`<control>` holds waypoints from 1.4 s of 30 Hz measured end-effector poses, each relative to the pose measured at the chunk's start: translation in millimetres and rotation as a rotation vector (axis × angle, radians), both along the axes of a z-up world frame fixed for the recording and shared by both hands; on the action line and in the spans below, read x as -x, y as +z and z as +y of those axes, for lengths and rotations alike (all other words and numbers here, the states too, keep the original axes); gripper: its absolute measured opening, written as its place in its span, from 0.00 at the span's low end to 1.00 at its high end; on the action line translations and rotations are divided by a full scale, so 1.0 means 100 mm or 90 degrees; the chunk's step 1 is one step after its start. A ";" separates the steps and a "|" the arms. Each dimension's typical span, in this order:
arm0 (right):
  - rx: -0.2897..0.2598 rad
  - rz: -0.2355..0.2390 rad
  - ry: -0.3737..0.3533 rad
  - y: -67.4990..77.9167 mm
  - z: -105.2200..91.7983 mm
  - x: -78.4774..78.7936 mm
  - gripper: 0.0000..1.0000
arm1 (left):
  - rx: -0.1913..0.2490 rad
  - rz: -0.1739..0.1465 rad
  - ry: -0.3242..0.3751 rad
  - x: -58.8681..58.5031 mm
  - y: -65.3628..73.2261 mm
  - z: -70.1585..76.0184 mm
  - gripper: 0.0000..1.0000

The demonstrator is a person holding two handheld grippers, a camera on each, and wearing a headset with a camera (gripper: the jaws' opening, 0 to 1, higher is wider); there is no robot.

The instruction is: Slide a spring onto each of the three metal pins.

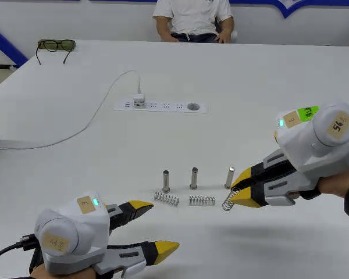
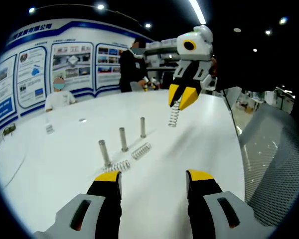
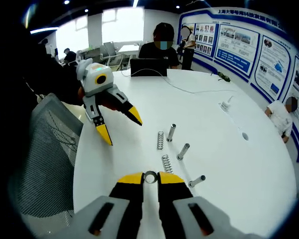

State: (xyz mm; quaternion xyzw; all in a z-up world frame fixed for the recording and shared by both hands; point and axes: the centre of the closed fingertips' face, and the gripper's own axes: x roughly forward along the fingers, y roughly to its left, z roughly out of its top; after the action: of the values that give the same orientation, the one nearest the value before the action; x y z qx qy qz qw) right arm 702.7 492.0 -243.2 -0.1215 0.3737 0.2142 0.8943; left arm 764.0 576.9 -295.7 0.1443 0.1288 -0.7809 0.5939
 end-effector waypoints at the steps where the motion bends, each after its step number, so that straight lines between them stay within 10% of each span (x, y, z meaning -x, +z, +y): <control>1: 0.002 -0.001 -0.005 0.02 -0.03 0.00 0.12 | -0.001 0.000 0.001 0.00 0.00 0.00 0.53; 22: 0.029 -0.010 -0.121 0.05 -0.65 -0.20 0.12 | -0.003 -0.003 0.012 -0.05 -0.01 0.05 0.52; 42: 0.040 0.001 -0.161 -0.04 -0.82 -0.38 0.12 | -0.009 -0.004 0.020 -0.09 -0.04 0.09 0.52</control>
State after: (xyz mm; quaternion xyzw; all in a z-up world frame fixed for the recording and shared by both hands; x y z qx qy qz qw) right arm 740.8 409.8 -246.9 -0.1013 0.3933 0.0876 0.9096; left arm 772.8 585.5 -299.5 0.1493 0.1346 -0.7701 0.6055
